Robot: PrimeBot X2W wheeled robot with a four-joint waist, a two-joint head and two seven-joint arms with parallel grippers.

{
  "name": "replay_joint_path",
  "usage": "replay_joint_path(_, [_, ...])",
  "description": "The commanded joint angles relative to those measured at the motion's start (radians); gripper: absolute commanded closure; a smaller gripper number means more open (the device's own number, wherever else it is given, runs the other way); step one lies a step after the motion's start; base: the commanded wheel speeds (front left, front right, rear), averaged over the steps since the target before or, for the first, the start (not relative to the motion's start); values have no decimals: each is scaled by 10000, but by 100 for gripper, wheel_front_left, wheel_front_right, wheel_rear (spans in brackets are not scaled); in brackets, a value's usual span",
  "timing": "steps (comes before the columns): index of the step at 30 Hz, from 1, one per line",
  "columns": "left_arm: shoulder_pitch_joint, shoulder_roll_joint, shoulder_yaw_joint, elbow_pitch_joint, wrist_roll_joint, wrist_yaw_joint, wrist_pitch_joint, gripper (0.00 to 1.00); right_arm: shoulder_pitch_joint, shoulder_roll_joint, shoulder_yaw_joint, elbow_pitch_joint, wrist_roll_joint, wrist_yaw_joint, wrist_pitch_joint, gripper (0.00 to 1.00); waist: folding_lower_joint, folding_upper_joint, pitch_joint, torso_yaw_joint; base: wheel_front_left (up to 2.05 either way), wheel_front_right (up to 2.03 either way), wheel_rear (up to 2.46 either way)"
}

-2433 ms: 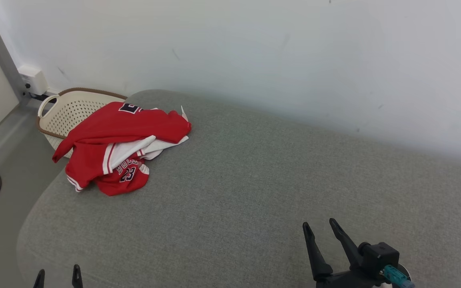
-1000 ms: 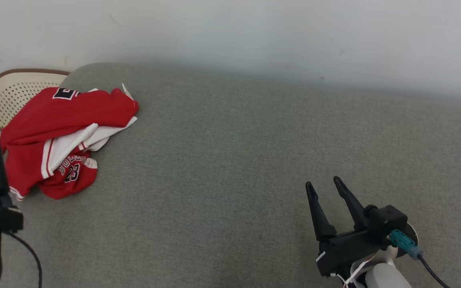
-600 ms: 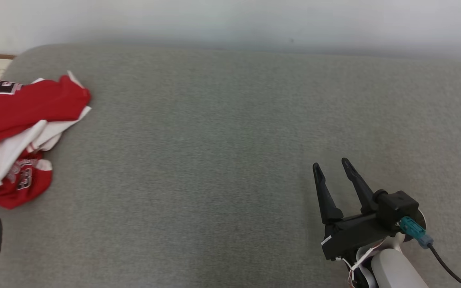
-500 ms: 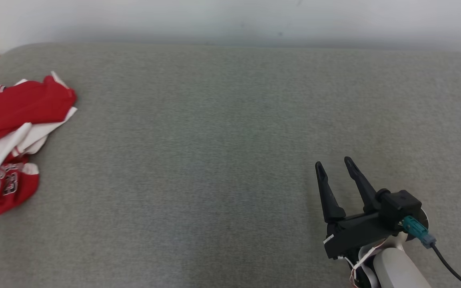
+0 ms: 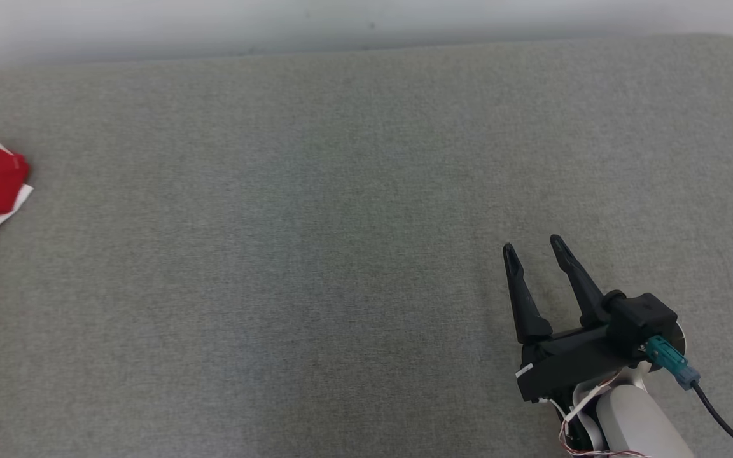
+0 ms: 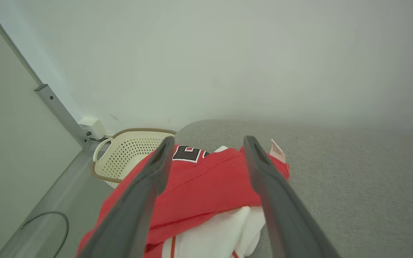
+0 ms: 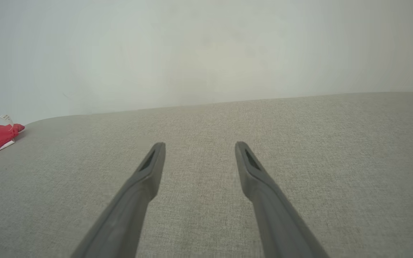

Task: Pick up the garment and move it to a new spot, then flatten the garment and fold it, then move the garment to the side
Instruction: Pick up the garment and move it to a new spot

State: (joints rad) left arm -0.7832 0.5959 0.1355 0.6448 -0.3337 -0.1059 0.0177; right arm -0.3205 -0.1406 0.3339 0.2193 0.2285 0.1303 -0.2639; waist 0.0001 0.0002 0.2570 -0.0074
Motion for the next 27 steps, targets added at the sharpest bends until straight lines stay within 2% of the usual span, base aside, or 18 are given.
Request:
replay_joint_path(1, [-126, 145, -48, 282, -52, -51, 62, 0, -117, -64, 6, -21, 11, 8, -18, 0, -1, -2, 223, -212, 0, 0, 0])
replay_joint_path(19, [-1707, 830, -1397, 3444, -246, -228, 1041, 0, -276, -249, -84, -414, -177, 8, 62, 0, -1, -2, 1185, -789, 0, 0, 0])
replay_joint_path(27, [-2287, 1118, -2619, 4458, -474, -235, 1793, 0, -361, -259, -90, -600, -248, 8, 131, 0, -1, -2, 1576, -1023, 0, 0, 0])
